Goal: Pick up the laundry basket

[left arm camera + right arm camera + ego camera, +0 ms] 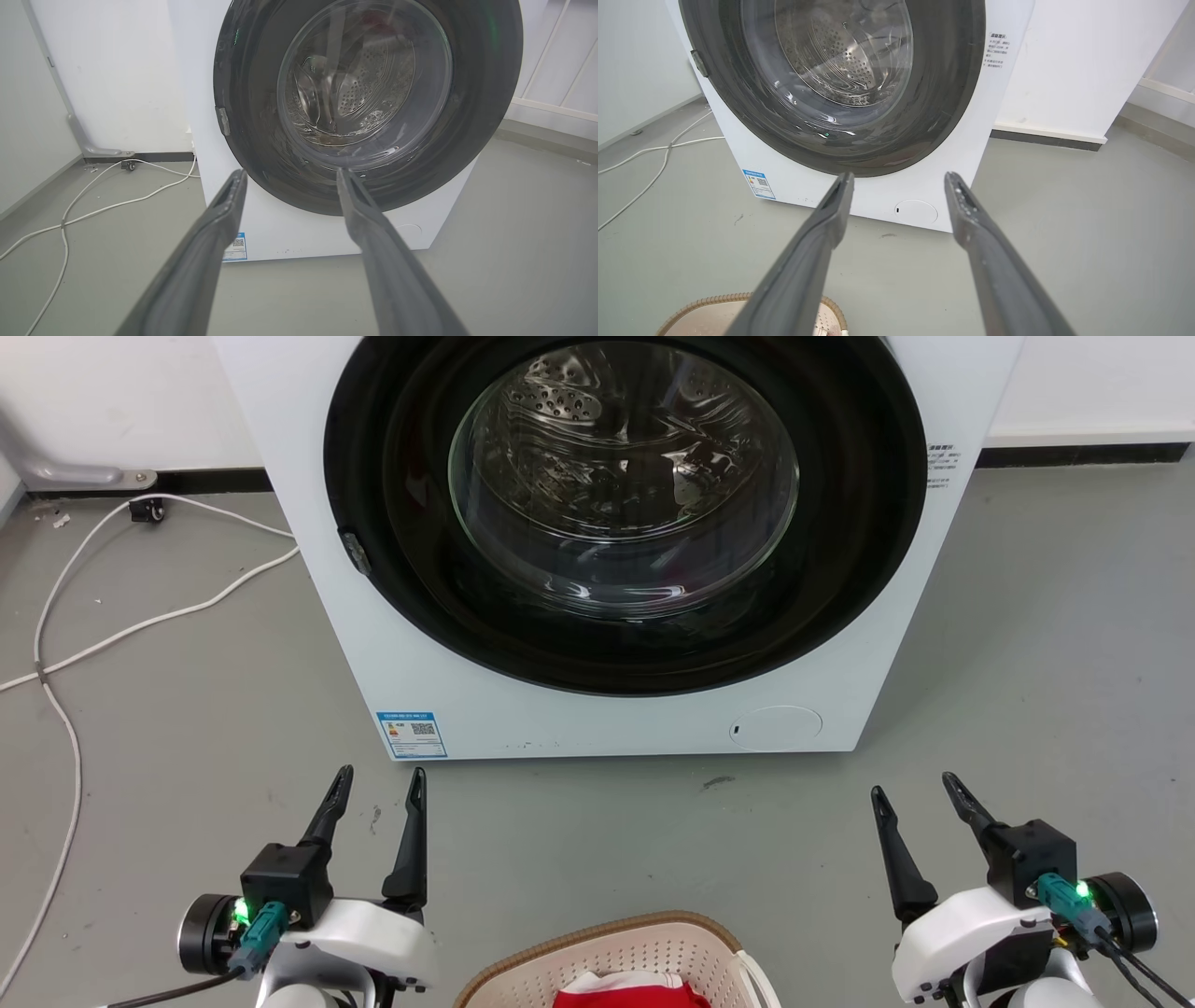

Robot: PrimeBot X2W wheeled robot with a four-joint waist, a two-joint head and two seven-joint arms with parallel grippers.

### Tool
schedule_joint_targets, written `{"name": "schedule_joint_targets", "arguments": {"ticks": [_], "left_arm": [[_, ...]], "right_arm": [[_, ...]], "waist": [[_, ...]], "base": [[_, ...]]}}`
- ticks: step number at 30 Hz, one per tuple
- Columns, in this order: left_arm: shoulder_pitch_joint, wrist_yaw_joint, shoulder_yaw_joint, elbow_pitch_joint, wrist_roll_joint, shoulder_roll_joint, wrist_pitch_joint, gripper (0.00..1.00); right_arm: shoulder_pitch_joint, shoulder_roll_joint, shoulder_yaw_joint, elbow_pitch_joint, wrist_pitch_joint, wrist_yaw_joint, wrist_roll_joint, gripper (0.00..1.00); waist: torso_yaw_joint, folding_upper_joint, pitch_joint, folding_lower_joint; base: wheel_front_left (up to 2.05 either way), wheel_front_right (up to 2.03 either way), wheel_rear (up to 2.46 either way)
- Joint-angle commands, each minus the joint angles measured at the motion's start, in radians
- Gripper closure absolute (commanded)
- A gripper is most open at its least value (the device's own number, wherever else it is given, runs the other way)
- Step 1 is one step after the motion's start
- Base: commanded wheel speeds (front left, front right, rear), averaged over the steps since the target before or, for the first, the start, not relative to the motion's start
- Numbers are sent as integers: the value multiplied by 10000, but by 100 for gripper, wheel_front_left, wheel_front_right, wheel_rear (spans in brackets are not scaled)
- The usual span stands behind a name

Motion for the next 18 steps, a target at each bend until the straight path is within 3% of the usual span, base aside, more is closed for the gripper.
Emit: {"name": "schedule_joint_targets", "arguments": {"ticks": [1, 18], "left_arm": [[-135, 43, 16, 24, 227, 8, -100, 0], [-97, 28, 51, 192, 571, -85, -263, 0]], "right_arm": [[-50, 33, 18, 2, -118, -3, -185, 0], [-106, 39, -152, 37, -406, -3, -130, 0]], "waist": [[-1, 0, -6, 0], [-22, 0, 3, 0]], "base": [[0, 0, 0], [0, 0, 0]]}}
